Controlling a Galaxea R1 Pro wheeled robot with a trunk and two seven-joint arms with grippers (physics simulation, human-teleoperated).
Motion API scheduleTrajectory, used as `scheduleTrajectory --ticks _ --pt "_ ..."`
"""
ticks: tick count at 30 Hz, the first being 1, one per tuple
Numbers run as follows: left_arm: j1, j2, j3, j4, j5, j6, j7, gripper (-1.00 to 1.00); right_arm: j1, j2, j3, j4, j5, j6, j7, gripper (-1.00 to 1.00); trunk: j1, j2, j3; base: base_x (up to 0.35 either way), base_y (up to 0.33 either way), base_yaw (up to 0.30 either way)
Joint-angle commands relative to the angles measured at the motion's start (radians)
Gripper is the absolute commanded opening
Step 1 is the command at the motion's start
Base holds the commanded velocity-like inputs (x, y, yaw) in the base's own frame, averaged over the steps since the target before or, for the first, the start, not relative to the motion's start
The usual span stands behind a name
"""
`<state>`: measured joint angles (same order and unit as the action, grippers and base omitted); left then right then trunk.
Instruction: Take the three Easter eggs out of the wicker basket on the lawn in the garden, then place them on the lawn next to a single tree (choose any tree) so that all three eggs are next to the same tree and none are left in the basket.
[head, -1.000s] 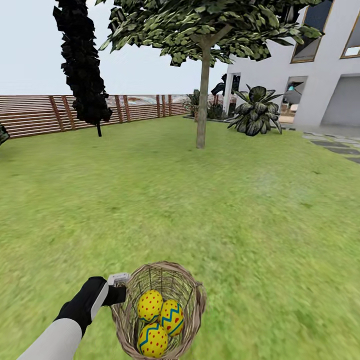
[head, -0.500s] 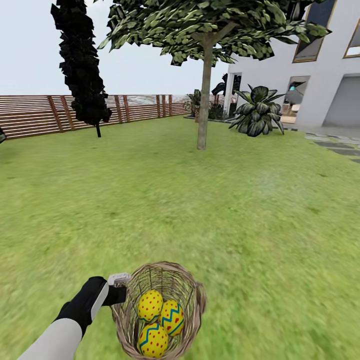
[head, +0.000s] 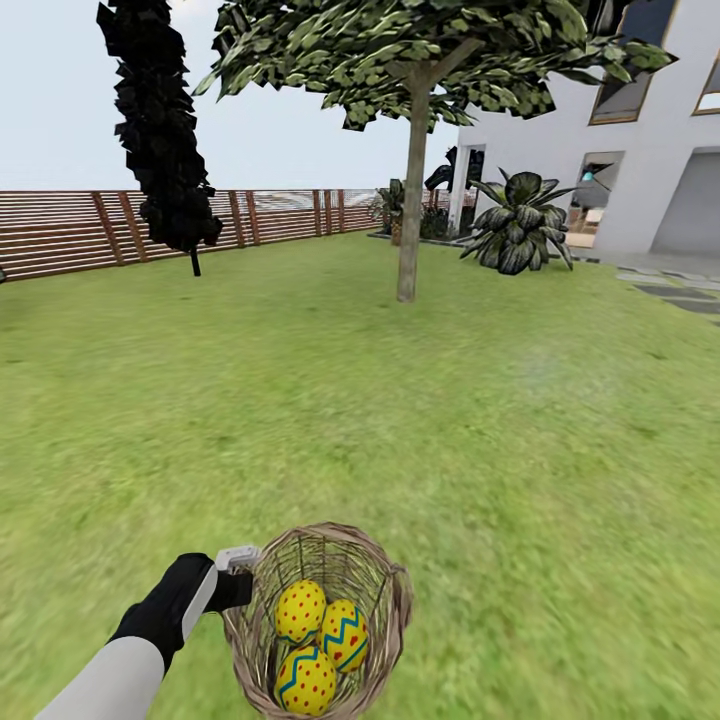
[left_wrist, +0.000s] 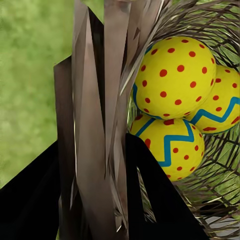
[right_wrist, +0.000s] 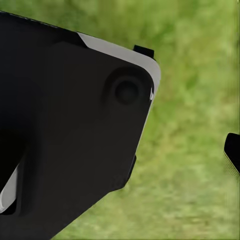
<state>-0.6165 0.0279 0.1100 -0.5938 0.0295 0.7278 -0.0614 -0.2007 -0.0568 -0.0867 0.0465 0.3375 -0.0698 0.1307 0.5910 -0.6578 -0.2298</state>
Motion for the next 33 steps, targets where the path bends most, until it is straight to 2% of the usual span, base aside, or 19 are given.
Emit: scheduleTrajectory --ticks 1,33 --pt "-0.001 0.0 0.003 -0.001 0.012 0.005 -0.003 -1.0 -0.002 0.0 -0.008 0.004 0.008 -0.007 0.001 1.0 0.001 -0.001 -0.001 0.324 0.077 0.0" --pt "-0.001 0.0 0.003 -0.001 0.012 0.005 -0.003 -1.0 -0.002 0.0 -0.008 0.004 0.008 -0.007 0.001 1.0 0.001 -0.001 -0.001 0.324 0.077 0.0"
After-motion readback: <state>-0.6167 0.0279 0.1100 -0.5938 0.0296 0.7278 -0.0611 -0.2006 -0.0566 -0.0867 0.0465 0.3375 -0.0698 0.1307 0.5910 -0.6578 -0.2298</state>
